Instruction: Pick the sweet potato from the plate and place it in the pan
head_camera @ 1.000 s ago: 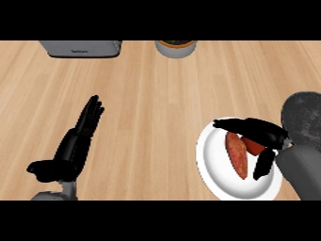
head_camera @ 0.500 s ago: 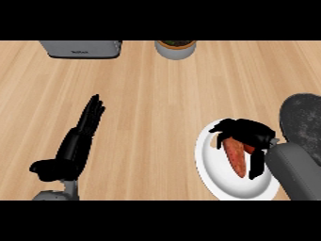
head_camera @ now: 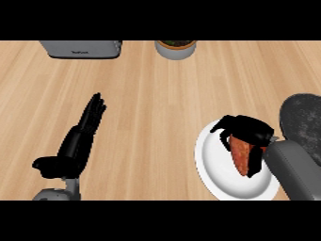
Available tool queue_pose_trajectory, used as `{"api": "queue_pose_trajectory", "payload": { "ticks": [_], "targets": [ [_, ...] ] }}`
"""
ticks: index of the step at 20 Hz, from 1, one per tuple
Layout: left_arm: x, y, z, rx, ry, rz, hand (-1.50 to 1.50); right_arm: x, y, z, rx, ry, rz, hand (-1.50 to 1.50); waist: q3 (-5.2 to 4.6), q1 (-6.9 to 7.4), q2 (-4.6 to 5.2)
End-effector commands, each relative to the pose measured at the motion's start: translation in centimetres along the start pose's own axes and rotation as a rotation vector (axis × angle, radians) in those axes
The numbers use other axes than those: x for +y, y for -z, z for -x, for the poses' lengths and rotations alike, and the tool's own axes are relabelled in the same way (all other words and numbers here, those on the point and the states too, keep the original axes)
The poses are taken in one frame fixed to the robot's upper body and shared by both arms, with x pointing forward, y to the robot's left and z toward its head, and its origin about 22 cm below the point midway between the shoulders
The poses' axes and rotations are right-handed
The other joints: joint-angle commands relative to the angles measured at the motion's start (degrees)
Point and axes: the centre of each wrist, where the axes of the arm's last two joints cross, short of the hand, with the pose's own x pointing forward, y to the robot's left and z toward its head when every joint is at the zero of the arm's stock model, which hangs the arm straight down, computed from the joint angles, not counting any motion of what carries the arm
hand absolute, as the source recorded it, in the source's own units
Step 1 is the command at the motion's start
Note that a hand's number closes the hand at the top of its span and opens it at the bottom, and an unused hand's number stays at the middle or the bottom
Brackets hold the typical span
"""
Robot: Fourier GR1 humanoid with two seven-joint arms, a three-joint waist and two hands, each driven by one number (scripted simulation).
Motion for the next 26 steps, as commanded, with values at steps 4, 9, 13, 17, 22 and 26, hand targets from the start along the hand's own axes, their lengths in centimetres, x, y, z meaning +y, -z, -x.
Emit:
{"api": "queue_pose_trajectory", "payload": {
  "ticks": [4, 9, 13, 17, 22, 26],
  "targets": [
    [0.6, -0.9, 0.4, 0.005, 0.004, -0.003, 0.0, -1.7, -1.0, 0.3, 0.023, 0.012, 0.238, 1.5, 0.66, -0.21, 0.69],
    [1.4, -0.8, 0.4, 0.025, 0.026, -0.055, 0.0, 1.0, -1.4, -0.5, 0.464, 0.128, 0.45, 1.5, 0.43, -3.87, -0.56],
    [1.3, -1.5, 1.0, 0.043, 0.009, -0.075, 0.0, -0.2, -1.0, -2.1, 0.708, 0.1, 0.674, 1.5, 0.24, -5.36, -1.3],
    [1.6, -2.3, 1.3, 0.027, 0.018, -0.08, 0.0, -2.2, -0.6, -6.1, 0.771, 0.065, 0.887, 1.5, 0.29, -4.93, -1.2],
    [1.6, -1.1, 0.4, 0.014, 0.023, -0.072, 0.0, -3.8, -2.8, -11.7, 0.853, 0.163, 1.053, 1.5, 0.49, -3.54, -0.26],
    [0.0, -0.8, 0.3, 0.011, 0.012, -0.027, 0.0, -3.6, -6.1, -13.8, 0.943, 0.247, 1.165, 1.5, 0.62, -1.72, 0.42]
  ]
}}
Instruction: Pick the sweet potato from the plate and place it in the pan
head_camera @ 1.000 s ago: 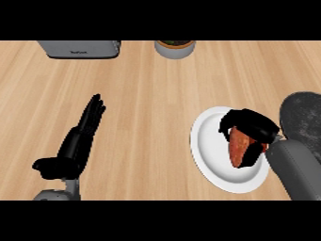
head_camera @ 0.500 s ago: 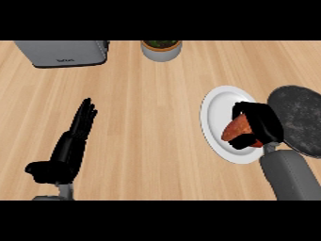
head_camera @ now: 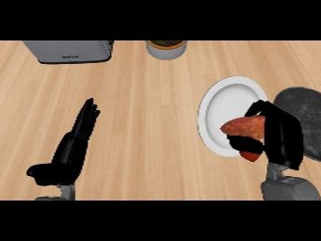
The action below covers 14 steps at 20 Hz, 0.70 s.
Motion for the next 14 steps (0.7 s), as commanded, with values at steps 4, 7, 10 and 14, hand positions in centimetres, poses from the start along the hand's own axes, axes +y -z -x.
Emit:
{"api": "queue_pose_trajectory", "payload": {
  "ticks": [4, 7, 10, 14],
  "targets": [
    [-0.5, 1.0, -0.1, -0.005, -0.016, 0.053, 0.0, -4.6, -2.1, 2.8, 0.155, 0.105, 0.148, 1.5, 0.16, 2.22, 0.88],
    [0.0, 0.1, -0.6, -0.005, 0.003, 0.074, 0.0, -4.1, -0.5, 6.3, 0.206, 0.063, 0.212, 1.5, 0.18, 2.63, 0.91],
    [1.4, 1.4, 0.0, -0.023, -0.003, 0.045, 0.0, -3.2, 2.6, 8.0, 0.198, 0.04, 0.265, 1.5, 0.17, 2.9, 1.06],
    [-1.1, 2.3, -1.0, -0.018, -0.025, 0.048, 0.0, -4.8, 3.1, 13.0, 0.195, -0.106, 0.36, 1.5, 0.21, 2.75, 1.1]
  ]
}}
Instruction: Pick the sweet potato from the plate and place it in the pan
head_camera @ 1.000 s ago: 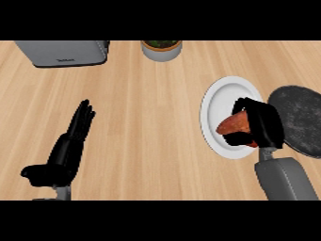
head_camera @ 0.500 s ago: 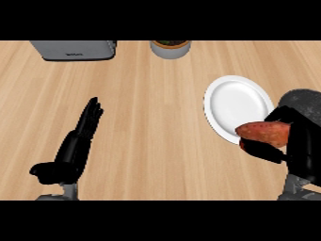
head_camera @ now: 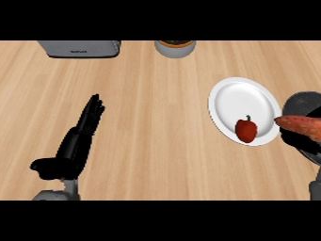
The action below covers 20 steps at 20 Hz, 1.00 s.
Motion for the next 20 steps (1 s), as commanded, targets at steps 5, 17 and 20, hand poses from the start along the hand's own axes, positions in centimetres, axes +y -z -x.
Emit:
{"api": "queue_pose_trajectory", "payload": {
  "ticks": [5, 17, 20],
  "targets": [
    [-0.1, 0.0, 0.6, 0.001, 0.007, 0.004, 0.0, 0.1, 6.4, 6.1, 0.059, 0.019, 0.208, 1.5, 0.07, 0.61, 0.17],
    [-0.5, 0.6, -1.3, -0.02, -0.014, 0.039, 0.0, 0.2, 10.1, 13.7, 0.259, -0.038, -0.069, -1.5, 0.16, 2.41, 0.91],
    [-1.0, 0.7, -1.4, -0.029, 0.01, 0.028, 0.0, 0.8, 10.2, 13.7, 0.242, -0.125, -0.266, -1.5, 0.21, 3.23, 1.01]
  ]
}}
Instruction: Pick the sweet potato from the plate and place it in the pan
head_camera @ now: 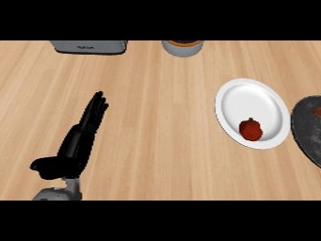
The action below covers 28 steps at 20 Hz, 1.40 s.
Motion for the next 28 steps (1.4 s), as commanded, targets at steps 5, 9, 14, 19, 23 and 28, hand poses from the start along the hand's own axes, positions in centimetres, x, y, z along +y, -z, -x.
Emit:
{"api": "queue_pose_trajectory", "payload": {
  "ticks": [5, 9, 14, 19, 23, 28],
  "targets": [
    [-0.1, 0.2, 0.1, -0.013, -0.01, 0.021, 0.0, 1.6, 0.4, 0.1, 0.027, 0.122, -0.298, -1.5, 0.18, 0.4, 0.28],
    [-1.3, 0.1, 0.2, -0.011, 0.002, -0.002, 0.0, 2.5, 0.3, -0.9, -0.065, 0.239, -0.191, -1.5, 0.15, -0.3, 0.0],
    [-0.4, -0.4, 0.2, 0.005, -0.026, -0.002, 0.0, -1.1, 2.6, -0.2, -0.058, 0.46, -0.043, -1.5, 0.19, -0.35, -0.02],
    [-0.6, 0.0, 1.1, 0.02, -0.001, -0.015, 0.0, -4.3, 2.0, 4.7, -0.022, 0.609, -0.067, -1.5, 0.05, -1.83, -0.34],
    [1.1, 0.0, 0.8, 0.017, -0.007, -0.031, 0.0, -5.1, 0.4, 8.0, -0.031, 0.724, -0.113, -1.5, 0.0, -2.03, -0.51],
    [0.2, 0.1, -0.3, 0.011, 0.013, -0.026, 0.0, -6.5, -1.4, 11.1, -0.115, 0.781, -0.279, -1.5, -0.11, -2.53, -0.86]
  ]
}}
